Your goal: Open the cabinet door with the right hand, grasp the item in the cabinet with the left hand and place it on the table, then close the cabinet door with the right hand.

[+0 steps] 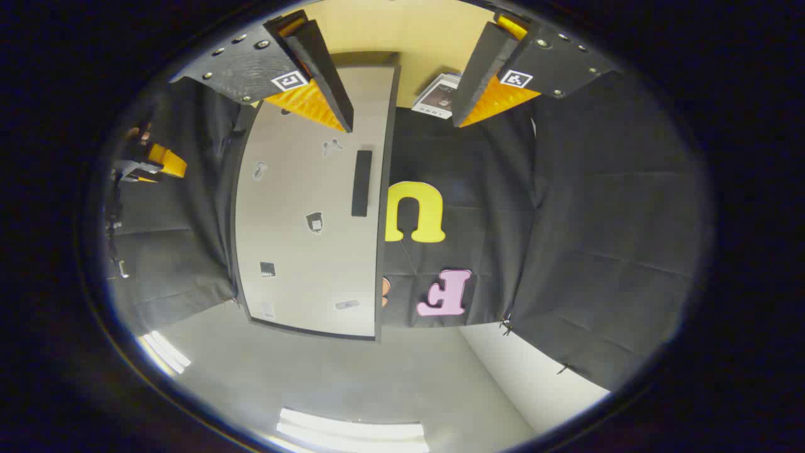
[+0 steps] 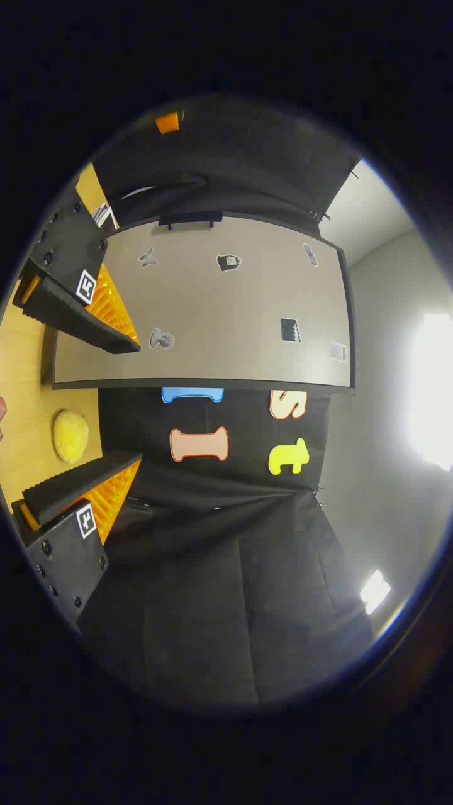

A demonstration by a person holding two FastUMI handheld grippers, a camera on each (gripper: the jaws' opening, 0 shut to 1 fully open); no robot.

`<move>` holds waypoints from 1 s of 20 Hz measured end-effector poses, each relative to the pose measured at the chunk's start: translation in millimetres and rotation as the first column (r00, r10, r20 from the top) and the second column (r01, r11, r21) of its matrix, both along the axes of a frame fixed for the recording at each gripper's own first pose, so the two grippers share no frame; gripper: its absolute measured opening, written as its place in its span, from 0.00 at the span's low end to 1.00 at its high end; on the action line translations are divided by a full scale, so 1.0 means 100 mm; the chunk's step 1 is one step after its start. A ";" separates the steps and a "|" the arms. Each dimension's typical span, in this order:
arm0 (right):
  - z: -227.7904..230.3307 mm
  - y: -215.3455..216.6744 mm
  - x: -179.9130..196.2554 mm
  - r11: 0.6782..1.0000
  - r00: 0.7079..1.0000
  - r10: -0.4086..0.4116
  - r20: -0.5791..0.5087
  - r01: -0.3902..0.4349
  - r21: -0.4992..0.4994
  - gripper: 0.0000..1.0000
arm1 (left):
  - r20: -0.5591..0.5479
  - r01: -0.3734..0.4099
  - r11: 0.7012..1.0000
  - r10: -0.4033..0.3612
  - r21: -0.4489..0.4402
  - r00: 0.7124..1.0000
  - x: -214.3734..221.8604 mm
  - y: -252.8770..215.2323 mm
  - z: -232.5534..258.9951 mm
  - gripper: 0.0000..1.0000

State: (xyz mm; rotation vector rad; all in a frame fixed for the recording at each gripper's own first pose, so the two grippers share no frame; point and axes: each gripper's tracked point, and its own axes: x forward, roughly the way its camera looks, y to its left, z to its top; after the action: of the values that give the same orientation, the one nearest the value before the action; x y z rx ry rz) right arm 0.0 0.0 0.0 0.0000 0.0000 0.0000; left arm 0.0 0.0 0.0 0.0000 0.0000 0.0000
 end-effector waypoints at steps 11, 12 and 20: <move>-0.40 -0.04 0.06 0.990 0.988 0.139 -0.067 -0.138 0.017 0.99 | 0.001 -0.051 0.996 0.051 0.073 0.999 -0.10 -0.44 -0.02 0.94; -0.42 -0.04 0.07 0.991 0.988 0.134 -0.072 -0.133 0.017 0.96 | 0.028 -0.067 0.995 0.065 0.078 0.997 -0.06 -0.40 0.06 0.93; -0.30 0.22 0.09 0.999 0.997 0.041 -0.071 -0.041 0.006 0.98 | 0.017 -0.008 1.000 0.008 0.030 1.000 0.30 -0.04 -0.04 0.93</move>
State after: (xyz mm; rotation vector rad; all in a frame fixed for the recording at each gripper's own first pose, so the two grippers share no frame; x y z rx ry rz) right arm 9.5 21.8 -29.7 0.0045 0.0715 0.0412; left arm 29.9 -3.8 -4.2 0.0302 -0.0168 0.0078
